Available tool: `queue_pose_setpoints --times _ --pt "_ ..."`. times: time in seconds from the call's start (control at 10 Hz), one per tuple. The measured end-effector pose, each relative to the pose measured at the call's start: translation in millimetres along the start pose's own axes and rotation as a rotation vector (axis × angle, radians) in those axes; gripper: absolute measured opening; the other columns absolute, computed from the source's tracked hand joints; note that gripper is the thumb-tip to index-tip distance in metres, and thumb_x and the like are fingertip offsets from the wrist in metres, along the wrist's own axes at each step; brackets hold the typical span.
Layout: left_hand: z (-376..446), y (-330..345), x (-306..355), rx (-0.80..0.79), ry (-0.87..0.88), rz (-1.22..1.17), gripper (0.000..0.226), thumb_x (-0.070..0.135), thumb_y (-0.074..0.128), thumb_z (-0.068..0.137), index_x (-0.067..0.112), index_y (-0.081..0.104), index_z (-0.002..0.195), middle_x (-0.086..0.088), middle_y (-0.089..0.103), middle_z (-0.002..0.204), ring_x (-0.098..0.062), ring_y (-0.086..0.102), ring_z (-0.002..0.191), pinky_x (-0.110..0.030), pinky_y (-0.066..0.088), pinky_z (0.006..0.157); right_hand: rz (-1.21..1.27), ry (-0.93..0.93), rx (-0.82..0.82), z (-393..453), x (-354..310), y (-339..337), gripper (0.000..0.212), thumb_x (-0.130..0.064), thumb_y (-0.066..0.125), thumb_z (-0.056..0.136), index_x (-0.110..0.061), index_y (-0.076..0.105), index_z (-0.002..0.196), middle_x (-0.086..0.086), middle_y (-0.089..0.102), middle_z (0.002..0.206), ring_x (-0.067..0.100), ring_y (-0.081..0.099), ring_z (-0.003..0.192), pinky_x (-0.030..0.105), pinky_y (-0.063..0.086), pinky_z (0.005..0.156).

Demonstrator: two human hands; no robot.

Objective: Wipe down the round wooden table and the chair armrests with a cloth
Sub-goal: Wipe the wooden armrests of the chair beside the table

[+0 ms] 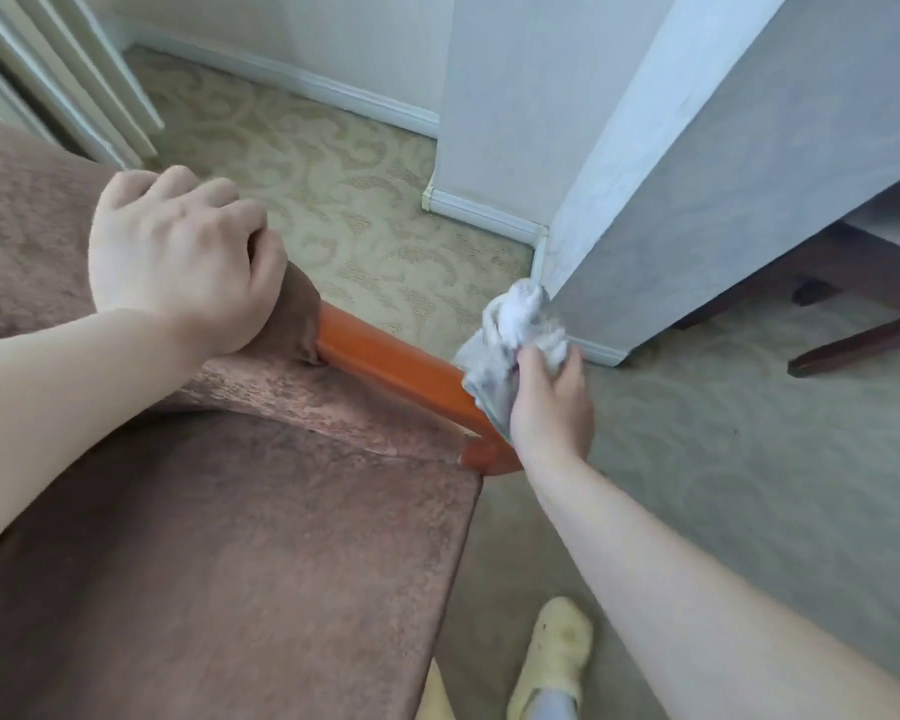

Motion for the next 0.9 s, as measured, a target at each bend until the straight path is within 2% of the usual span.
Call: queue_pose_setpoints --times 0.1,0.2,0.3,0.4,0.5,0.6,0.7,0.8,0.9 --pt "-2 5 -2 -0.004 0.013 0.007 0.042 0.031 0.033 0.095 0.008 0.059 0.07 -0.01 0.058 0.072 -0.035 0.05 0.076 -0.042 0.035 0.081 -0.164 0.083 -0.036 -8 -37 46 0.046 -0.058 0.041 0.069 -0.03 0.056 0.103 -0.001 0.062 0.105 0.026 0.057 0.094 0.04 0.043 0.087" --pt "1 11 -7 -0.03 -0.007 -0.049 0.042 0.032 0.032 0.095 0.008 0.057 0.071 -0.011 0.055 0.072 -0.035 0.047 0.074 -0.045 0.041 0.079 -0.15 -0.539 0.096 -55 -74 29 0.033 -0.048 0.05 0.072 -0.022 0.051 0.092 0.006 0.057 0.09 0.028 0.055 0.079 0.034 0.043 0.063" --pt "3 16 -11 -0.049 -0.044 -0.09 0.04 0.033 0.031 0.094 0.011 0.052 0.068 -0.007 0.049 0.07 -0.034 0.045 0.072 -0.048 0.041 0.081 -0.158 -0.85 -0.069 -47 -26 -3 0.041 -0.047 0.057 0.072 -0.024 0.046 0.105 0.015 0.058 0.097 0.034 0.06 0.083 0.033 0.047 0.057" --pt "3 17 -13 -0.054 -0.062 -0.133 0.033 0.033 0.032 0.093 0.017 0.044 0.066 0.0 0.038 0.069 -0.032 0.041 0.069 -0.048 0.041 0.078 -0.054 -0.303 0.046 -3 57 -34 0.048 -0.049 0.05 0.074 -0.024 0.046 0.115 0.01 0.064 0.098 0.031 0.064 0.082 0.029 0.045 0.061" --pt "2 18 -11 -0.057 -0.067 -0.149 0.033 0.033 0.033 0.093 0.018 0.045 0.067 0.001 0.034 0.07 -0.031 0.039 0.069 -0.048 0.04 0.075 0.762 0.851 -0.151 -19 134 28 0.05 -0.062 0.054 0.083 -0.02 0.06 0.109 0.001 0.067 0.09 0.021 0.067 0.076 0.028 0.053 0.061" --pt "3 17 -11 -0.082 -0.067 -0.164 0.034 0.033 0.033 0.094 0.016 0.048 0.069 0.001 0.034 0.07 -0.032 0.04 0.073 -0.049 0.042 0.077 1.066 1.109 -0.258 -35 129 56 0.049 -0.055 0.051 0.087 -0.012 0.062 0.109 0.015 0.067 0.113 0.037 0.062 0.1 0.051 0.057 0.073" --pt "1 18 -11 -0.092 -0.067 -0.146 0.035 0.032 0.034 0.093 0.012 0.052 0.07 -0.001 0.04 0.071 -0.033 0.042 0.076 -0.05 0.042 0.081 1.084 1.009 -0.255 -43 113 30 0.043 -0.038 0.051 0.093 -0.008 0.06 0.122 0.017 0.062 0.122 0.038 0.062 0.106 0.053 0.058 0.075" --pt "3 18 -9 -0.11 -0.062 -0.121 0.036 0.031 0.032 0.092 0.011 0.052 0.069 -0.006 0.044 0.07 -0.033 0.043 0.074 -0.05 0.04 0.084 0.83 0.627 -0.177 -35 70 -18 0.027 -0.028 0.057 0.087 -0.02 0.063 0.112 0.004 0.072 0.1 0.025 0.071 0.089 0.045 0.06 0.073" --pt "1 12 -10 -0.114 -0.06 -0.062 0.041 0.031 0.029 0.093 0.009 0.056 0.071 -0.01 0.051 0.071 -0.034 0.046 0.074 -0.048 0.04 0.083 0.098 0.037 -0.246 -35 -32 -3 0.032 -0.042 0.058 0.081 -0.036 0.057 0.113 -0.003 0.064 0.116 0.024 0.059 0.108 0.05 0.047 0.095"
Point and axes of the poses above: each hand's wrist, its own z-axis towards the middle knuckle, its own y-axis out of the palm, x = y × z, the point moved 8 cm from there along z, towards the middle knuckle
